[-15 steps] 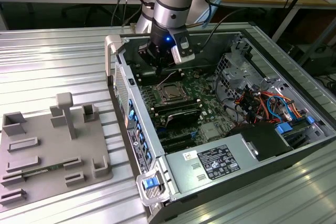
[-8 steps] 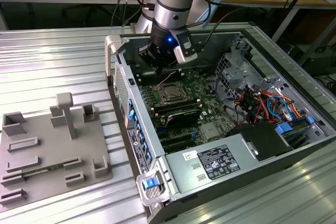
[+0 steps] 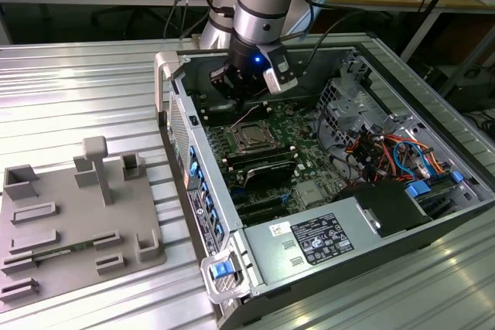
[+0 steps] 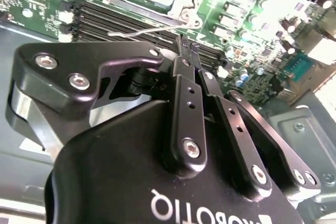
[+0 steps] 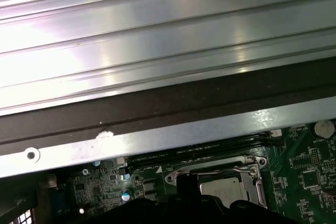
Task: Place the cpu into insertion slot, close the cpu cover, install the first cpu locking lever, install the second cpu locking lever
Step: 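Install the first cpu locking lever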
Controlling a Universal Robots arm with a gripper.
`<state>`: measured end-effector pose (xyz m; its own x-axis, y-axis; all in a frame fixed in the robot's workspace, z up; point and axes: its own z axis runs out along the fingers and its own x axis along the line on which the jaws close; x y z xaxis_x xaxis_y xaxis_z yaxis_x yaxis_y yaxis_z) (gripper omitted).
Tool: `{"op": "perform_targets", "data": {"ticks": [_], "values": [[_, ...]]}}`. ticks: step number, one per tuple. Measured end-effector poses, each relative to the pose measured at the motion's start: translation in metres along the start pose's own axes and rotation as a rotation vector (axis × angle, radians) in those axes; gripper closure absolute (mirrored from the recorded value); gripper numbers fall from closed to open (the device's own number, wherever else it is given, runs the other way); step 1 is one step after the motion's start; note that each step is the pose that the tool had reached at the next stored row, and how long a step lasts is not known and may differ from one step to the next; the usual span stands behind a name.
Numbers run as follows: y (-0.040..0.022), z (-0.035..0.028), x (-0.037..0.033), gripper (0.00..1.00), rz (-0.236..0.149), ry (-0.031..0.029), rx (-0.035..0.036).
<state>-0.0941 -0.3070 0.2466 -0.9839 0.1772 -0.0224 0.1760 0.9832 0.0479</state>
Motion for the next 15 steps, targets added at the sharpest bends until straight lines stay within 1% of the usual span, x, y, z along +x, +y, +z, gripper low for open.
{"op": "perform_targets", "data": {"ticks": [5, 8, 10, 12, 14, 15], "values": [[0.0039, 0.0024, -0.0108, 0.89, -0.006, -0.0001, 0.0013], [0.0055, 0.0033, -0.0136, 0.89, -0.018, 0.0006, 0.0012], [0.0059, 0.0041, -0.0150, 0.89, -0.063, 0.0027, 0.0003], [0.0062, 0.0054, -0.0168, 0.89, -0.120, 0.0054, -0.0008], [0.0069, 0.0065, -0.0208, 0.89, -0.136, 0.0061, -0.0012], [0.0069, 0.0066, -0.0210, 0.89, -0.138, 0.0061, -0.0013]]}}
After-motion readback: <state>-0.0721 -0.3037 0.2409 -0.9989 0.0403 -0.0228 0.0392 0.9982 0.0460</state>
